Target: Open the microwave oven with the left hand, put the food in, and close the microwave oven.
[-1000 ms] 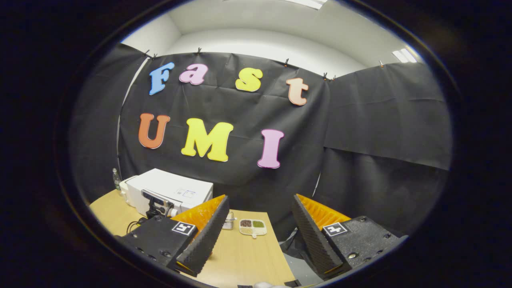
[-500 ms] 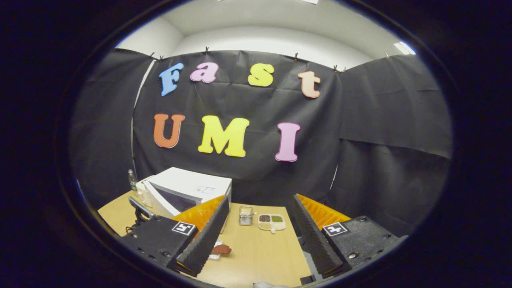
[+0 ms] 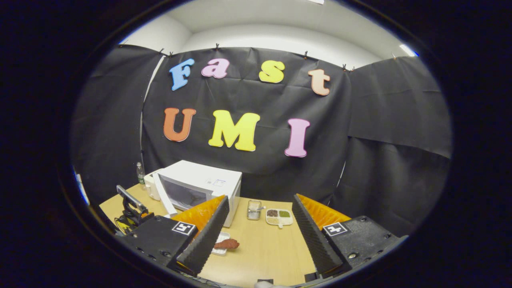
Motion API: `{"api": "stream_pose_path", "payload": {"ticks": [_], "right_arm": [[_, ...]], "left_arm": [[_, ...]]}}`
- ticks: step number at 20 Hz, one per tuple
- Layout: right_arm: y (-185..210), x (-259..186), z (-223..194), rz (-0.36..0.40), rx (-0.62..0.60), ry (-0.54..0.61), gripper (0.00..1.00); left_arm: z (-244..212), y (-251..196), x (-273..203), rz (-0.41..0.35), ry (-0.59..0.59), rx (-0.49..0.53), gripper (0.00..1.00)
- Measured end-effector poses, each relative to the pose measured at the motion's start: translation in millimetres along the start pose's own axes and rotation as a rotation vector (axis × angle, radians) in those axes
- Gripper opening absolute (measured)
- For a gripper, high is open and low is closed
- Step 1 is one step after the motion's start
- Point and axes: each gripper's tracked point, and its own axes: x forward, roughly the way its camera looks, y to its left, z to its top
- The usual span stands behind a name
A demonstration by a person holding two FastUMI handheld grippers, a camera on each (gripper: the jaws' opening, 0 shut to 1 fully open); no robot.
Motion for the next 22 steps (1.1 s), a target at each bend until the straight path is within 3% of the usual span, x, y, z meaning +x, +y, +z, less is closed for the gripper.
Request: {"api": "stream_pose_path", "payload": {"ticks": [8,11,12,22], "right_arm": [[18,-5,-27,0.017,0.026,0.042,1.00],[34,-9,-39,0.037,0.033,0.057,1.00],[41,-9,-42,0.048,0.039,0.062,0.96],[99,-11,-62,0.120,0.069,0.086,1.00]], "left_arm": [[0,34,-36,0.001,-0.009,0.038,0.95],[-8,60,-54,0.015,0.003,0.034,0.95],[-11,70,-59,0.020,0.008,0.027,0.95],[-33,173,-106,0.118,0.057,0.019,0.95]]}}
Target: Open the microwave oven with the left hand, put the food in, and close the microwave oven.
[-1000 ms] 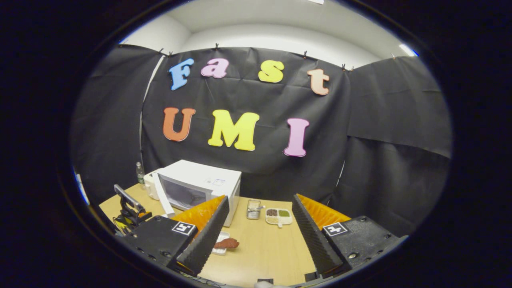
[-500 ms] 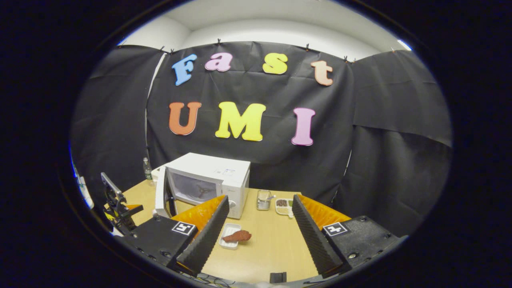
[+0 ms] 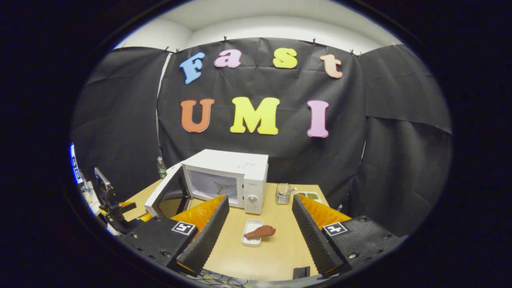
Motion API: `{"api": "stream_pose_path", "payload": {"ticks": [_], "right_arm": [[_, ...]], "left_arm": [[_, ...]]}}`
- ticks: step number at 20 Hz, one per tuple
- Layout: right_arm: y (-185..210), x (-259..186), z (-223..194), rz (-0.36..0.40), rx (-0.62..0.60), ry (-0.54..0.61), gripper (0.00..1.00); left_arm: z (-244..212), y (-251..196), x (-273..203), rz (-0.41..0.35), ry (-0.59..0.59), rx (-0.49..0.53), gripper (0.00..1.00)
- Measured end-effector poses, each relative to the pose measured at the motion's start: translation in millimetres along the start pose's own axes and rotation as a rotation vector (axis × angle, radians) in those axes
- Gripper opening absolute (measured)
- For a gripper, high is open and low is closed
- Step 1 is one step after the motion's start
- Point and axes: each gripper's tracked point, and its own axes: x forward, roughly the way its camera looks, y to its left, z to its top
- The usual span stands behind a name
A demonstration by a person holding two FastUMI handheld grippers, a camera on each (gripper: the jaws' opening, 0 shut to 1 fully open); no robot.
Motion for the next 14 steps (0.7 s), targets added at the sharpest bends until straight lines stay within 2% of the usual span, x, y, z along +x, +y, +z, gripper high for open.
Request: {"api": "stream_pose_path", "payload": {"ticks": [2,3,4,5,9,14], "right_arm": [[7,1,-1,0.006,-0.001,-0.002,1.00],[9,3,-6,0.008,-0.001,0.003,0.96],[10,4,-9,0.009,0.001,0.008,0.96],[11,5,-12,0.012,0.003,0.009,1.00],[5,17,-39,0.013,0.010,0.049,1.00],[-11,51,-89,0.058,0.088,0.147,1.00]], "left_arm": [[-5,25,-1,0.036,0.012,0.000,0.95],[-6,37,-2,0.047,0.011,-0.001,0.95],[-9,48,-2,0.061,0.020,-0.002,0.95],[-11,60,-3,0.080,0.021,-0.001,0.95],[-7,105,-8,0.163,0.020,-0.006,0.95],[-8,123,-22,0.205,0.032,0.012,0.96]]}}
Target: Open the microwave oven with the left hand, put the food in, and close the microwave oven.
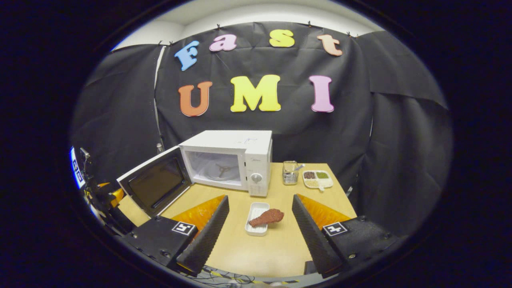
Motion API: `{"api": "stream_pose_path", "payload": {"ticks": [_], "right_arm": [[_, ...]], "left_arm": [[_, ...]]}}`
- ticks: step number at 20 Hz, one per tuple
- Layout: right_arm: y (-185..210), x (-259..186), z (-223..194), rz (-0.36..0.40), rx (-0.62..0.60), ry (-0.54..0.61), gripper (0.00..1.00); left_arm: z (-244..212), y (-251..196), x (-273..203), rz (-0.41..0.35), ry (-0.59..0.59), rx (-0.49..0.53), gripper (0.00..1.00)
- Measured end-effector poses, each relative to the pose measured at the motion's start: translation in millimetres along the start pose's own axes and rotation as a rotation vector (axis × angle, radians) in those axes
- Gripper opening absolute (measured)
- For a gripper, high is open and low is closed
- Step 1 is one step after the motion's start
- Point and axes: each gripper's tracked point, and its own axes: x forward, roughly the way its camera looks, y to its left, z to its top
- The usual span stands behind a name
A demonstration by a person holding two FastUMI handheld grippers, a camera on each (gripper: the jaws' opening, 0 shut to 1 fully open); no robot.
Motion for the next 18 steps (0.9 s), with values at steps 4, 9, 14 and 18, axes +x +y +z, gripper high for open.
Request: {"api": "stream_pose_path", "payload": {"ticks": [4,9,14,18], "right_arm": [[-29,50,-46,0.054,0.095,0.121,1.00],[-62,130,-99,0.139,0.248,0.282,0.91],[-62,190,-128,0.327,0.430,0.452,0.76],[-55,212,-141,0.425,0.500,0.530,0.41]], "left_arm": [[2,-9,-31,0.008,0.024,-0.009,0.96],[27,-58,-59,0.003,0.030,-0.051,0.95],[67,-108,-70,0.045,0.016,-0.031,0.95],[92,-140,-81,0.064,0.012,-0.028,0.95]]}}
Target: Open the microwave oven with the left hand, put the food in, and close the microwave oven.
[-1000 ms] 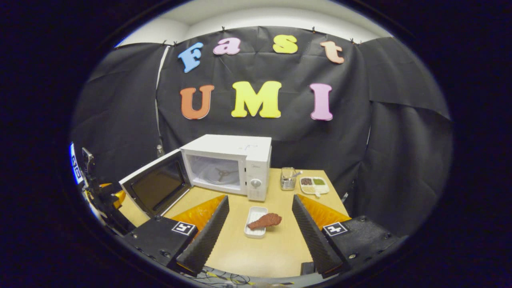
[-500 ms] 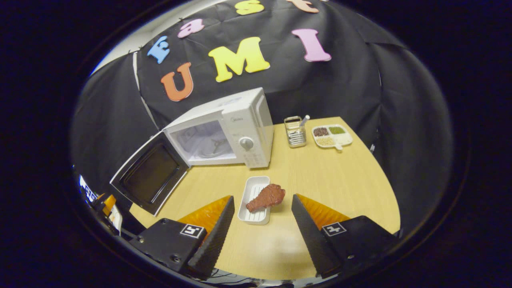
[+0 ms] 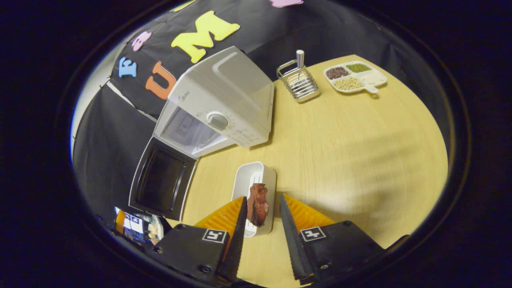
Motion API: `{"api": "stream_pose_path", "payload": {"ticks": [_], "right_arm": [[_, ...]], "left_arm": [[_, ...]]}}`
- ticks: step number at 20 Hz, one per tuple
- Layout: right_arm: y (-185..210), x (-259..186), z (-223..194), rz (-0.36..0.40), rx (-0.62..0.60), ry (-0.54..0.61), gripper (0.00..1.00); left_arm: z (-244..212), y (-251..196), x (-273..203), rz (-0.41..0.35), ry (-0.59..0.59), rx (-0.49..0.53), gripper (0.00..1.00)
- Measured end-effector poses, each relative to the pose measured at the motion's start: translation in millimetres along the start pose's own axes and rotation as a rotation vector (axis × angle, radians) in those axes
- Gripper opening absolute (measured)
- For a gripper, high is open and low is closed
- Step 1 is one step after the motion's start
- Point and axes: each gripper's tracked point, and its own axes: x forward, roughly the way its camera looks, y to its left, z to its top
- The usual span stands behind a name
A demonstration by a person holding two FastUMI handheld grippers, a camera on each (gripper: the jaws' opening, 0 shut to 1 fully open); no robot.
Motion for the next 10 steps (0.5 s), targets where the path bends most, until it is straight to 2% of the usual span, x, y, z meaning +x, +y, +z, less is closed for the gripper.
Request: {"api": "stream_pose_path", "payload": {"ticks": [1,2,5,6,10], "right_arm": [[0,2,-1,0.019,0.011,0.022,0.35],[2,3,-3,0.048,0.029,0.037,0.24],[6,4,-3,0.085,0.075,0.059,0.10],[5,2,-3,0.087,0.090,0.065,0.20],[8,-2,-1,0.090,0.069,0.070,0.16]], "left_arm": [[3,-5,-4,0.004,0.005,0.000,0.95],[6,-10,-7,0.003,0.009,0.004,0.95],[18,-17,-14,0.007,0.003,0.032,0.95],[18,-16,-14,0.010,0.003,0.038,0.95],[13,-15,-13,0.013,0.013,0.026,0.95]]}}
